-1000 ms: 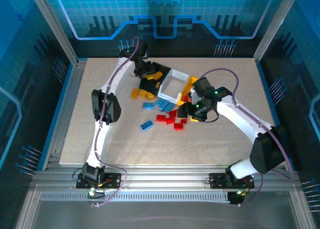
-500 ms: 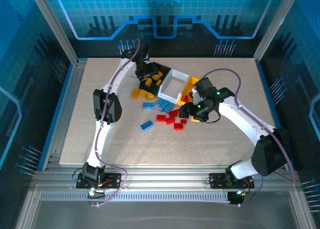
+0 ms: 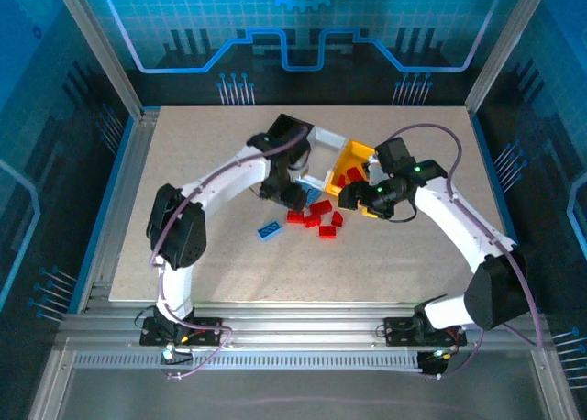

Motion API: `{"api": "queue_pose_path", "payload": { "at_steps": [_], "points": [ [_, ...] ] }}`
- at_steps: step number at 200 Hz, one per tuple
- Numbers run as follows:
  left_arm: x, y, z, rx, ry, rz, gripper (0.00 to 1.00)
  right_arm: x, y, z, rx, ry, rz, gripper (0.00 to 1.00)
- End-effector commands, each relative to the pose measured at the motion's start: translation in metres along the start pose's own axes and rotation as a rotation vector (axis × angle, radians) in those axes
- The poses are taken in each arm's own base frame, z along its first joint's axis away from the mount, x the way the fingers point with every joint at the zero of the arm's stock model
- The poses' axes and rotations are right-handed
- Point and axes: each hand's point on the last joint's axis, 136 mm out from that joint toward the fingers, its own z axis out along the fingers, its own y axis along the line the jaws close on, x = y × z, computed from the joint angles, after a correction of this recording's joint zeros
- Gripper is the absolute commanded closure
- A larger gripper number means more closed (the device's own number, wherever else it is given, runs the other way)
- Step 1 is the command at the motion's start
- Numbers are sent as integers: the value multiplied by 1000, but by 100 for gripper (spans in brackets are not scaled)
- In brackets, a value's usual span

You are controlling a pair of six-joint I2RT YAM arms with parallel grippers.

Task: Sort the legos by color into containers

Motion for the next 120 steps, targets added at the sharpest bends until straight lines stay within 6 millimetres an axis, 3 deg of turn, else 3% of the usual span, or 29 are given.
{"api": "queue_pose_path", "payload": {
  "at_steps": [1,64,120],
  "points": [
    [10,9,9,-33,-12,42,34,2,-1,-7,-23,-18,-1,22],
    [33,18,48,-78,67,53,33,15,-8,-7,-19,-11,18,18],
    [37,30,64,-114,89,42,34,14,-7,-6,-27,-7,35,18]
  ]
}}
